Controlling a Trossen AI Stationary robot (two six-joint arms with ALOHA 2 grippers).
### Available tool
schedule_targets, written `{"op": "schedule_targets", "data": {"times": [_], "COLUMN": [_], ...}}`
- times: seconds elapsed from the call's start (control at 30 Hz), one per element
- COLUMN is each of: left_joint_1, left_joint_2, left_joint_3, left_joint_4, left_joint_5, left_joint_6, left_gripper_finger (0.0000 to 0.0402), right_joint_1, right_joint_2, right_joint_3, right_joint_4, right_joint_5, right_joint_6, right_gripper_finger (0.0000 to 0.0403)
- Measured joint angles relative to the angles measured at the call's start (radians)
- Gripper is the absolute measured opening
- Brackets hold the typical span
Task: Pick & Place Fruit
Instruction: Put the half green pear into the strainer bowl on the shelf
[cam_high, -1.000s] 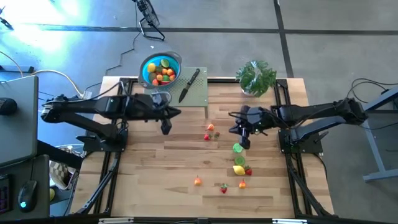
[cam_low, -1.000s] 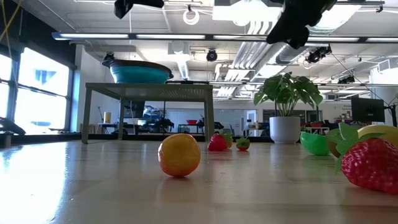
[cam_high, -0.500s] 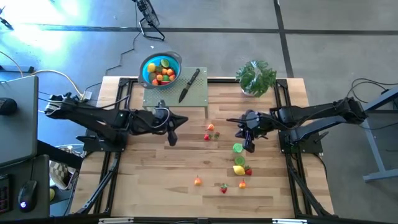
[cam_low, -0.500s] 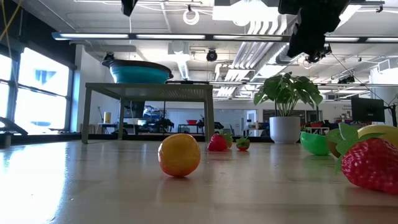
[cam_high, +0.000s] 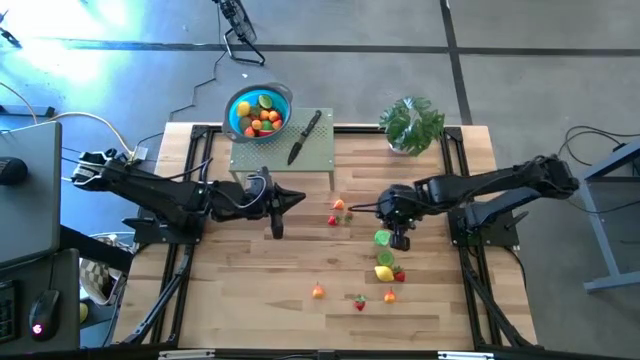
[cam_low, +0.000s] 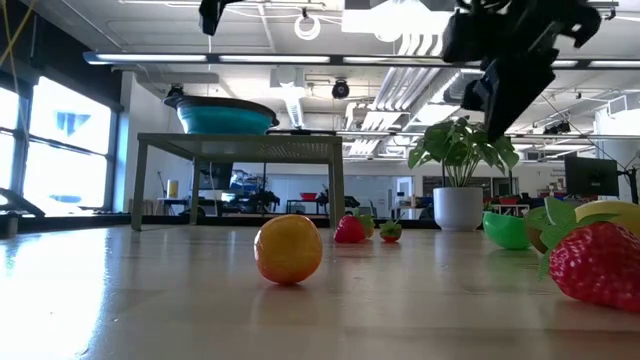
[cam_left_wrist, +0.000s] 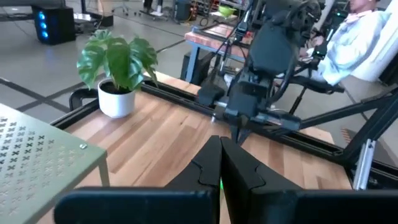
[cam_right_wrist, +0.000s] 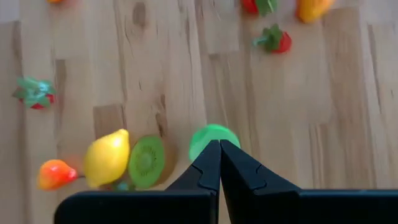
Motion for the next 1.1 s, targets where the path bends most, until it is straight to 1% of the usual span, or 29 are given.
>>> {"op": "schedule_targets", "data": {"times": [0.17, 0.27, 0.33, 0.4, 0.47, 0.53, 0.63, 0.73, 0.8, 0.87, 1.1], "left_joint_1": [0.0, 0.0, 0.0, 0.0, 0.0, 0.0, 0.0, 0.0, 0.0, 0.0, 0.0], "left_joint_2": [0.0, 0.0, 0.0, 0.0, 0.0, 0.0, 0.0, 0.0, 0.0, 0.0, 0.0], "left_joint_3": [0.0, 0.0, 0.0, 0.0, 0.0, 0.0, 0.0, 0.0, 0.0, 0.0, 0.0], "left_joint_4": [0.0, 0.0, 0.0, 0.0, -0.001, -0.001, -0.002, -0.008, -0.012, -0.012, -0.012], "left_joint_5": [-0.001, -0.001, -0.002, -0.002, -0.002, -0.002, -0.002, -0.002, -0.002, -0.002, -0.002], "left_joint_6": [-0.001, -0.001, -0.001, -0.001, -0.002, -0.002, -0.002, -0.003, -0.003, -0.003, -0.004], "left_gripper_finger": [0.0, 0.0, 0.0, 0.0, 0.0, 0.0, 0.0, 0.0, 0.0, 0.0, 0.0], "right_joint_1": [0.003, 0.003, 0.004, 0.004, 0.004, 0.004, 0.004, 0.004, 0.004, 0.003, 0.003], "right_joint_2": [0.077, 0.118, 0.138, 0.149, 0.15, 0.15, 0.15, 0.15, 0.15, 0.15, 0.15], "right_joint_3": [0.0, 0.0, 0.0, 0.0, 0.0, 0.0, 0.0, 0.0, 0.0, 0.0, -0.005], "right_joint_4": [0.043, 0.048, 0.048, 0.046, 0.046, 0.045, 0.039, 0.017, 0.007, 0.006, -0.012], "right_joint_5": [-0.018, -0.068, -0.098, -0.125, -0.128, -0.102, -0.026, 0.045, 0.06, 0.05, 0.045], "right_joint_6": [-0.104, -0.134, -0.139, -0.14, -0.14, -0.14, -0.154, -0.201, -0.238, -0.263, -0.338], "right_gripper_finger": [0.0008, 0.0036, 0.0069, 0.0111, 0.0157, 0.0203, 0.0263, 0.0305, 0.0321, 0.0326, 0.0316]}}
